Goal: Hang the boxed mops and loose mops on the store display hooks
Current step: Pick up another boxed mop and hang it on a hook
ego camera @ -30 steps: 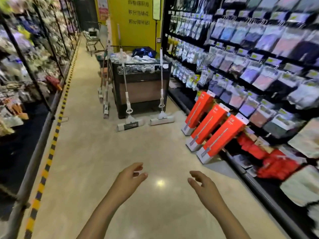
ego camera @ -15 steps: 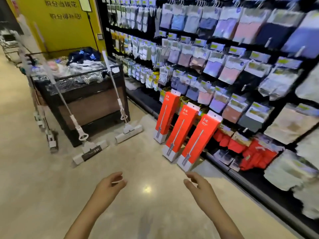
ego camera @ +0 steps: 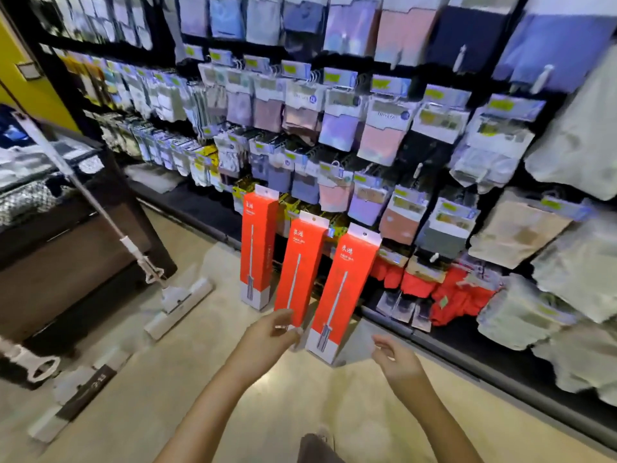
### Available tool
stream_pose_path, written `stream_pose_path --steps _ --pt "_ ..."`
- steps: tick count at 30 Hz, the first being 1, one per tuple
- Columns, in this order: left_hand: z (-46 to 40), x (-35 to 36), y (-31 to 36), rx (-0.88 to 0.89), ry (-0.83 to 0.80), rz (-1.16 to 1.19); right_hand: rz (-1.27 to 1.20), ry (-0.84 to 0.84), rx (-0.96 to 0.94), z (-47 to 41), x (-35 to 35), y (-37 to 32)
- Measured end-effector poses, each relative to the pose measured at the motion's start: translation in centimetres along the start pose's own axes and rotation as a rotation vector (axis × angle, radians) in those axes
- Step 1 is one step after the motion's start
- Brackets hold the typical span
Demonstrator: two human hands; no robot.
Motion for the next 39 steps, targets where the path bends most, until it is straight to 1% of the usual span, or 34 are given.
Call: stream_pose_path --steps 5,8,10,13,17,22,26,28,32,35,39 --pt "-8.7 -3.2 0.9 -0.073 0.056 -0.005 -0.084 0.013 -0.012 -10.7 -0.2 -3.9" --pt "-13.0 -4.6 0.8 -0.124 0.058 -0.013 -0.053 -0.031 -0.010 -15.1 -0.6 -4.9" --pt "-15.8 -5.0 1.1 -0.141 0.043 -0.036 -0.055 -0.036 0.002 -17.4 -0.9 -4.7" --pt "-20.7 -5.2 1.9 -0.162 0.006 -0.070 -0.068 0.016 0.094 -20.4 -1.4 -3.2" --pt "-28.9 -4.5 4.0 -0.091 -0.102 -0.142 -0.080 0.081 0.222 -24.3 -2.1 -0.2" --pt "-39.6 -1.7 6.1 -0.135 -0.278 -0.203 -0.137 0.202 0.406 -27.9 -2.5 3.1" --pt "-47.3 1.9 5.8 -0.132 -0.427 -0.230 -0.213 0.260 0.480 -31.9 -1.7 5.8" --pt "-50.6 3.8 5.3 -0.132 -0.475 -0.290 -0.248 0.262 0.514 -34.2 -1.0 7.5" --pt "-55.8 7.5 3.6 -0.102 -0.540 -0.345 -0.327 0.227 0.556 -39.3 0.0 10.6" --pt "-58.8 9.9 2.1 -0.096 -0.536 -0.352 -0.302 0.146 0.544 -42.7 0.5 12.8" --pt "-62.1 12.8 0.4 -0.116 -0.538 -0.323 -0.290 0.128 0.527 -46.1 0.6 15.8"
Point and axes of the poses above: each hand's wrist, its own z-axis away from the middle knuckle, its own x-axis out of the palm, y = z × x, the point moved 3 cm from there along -z, towards the middle knuckle, and after that the axes turned 6 degrees about -x, right-handed, at the moved point
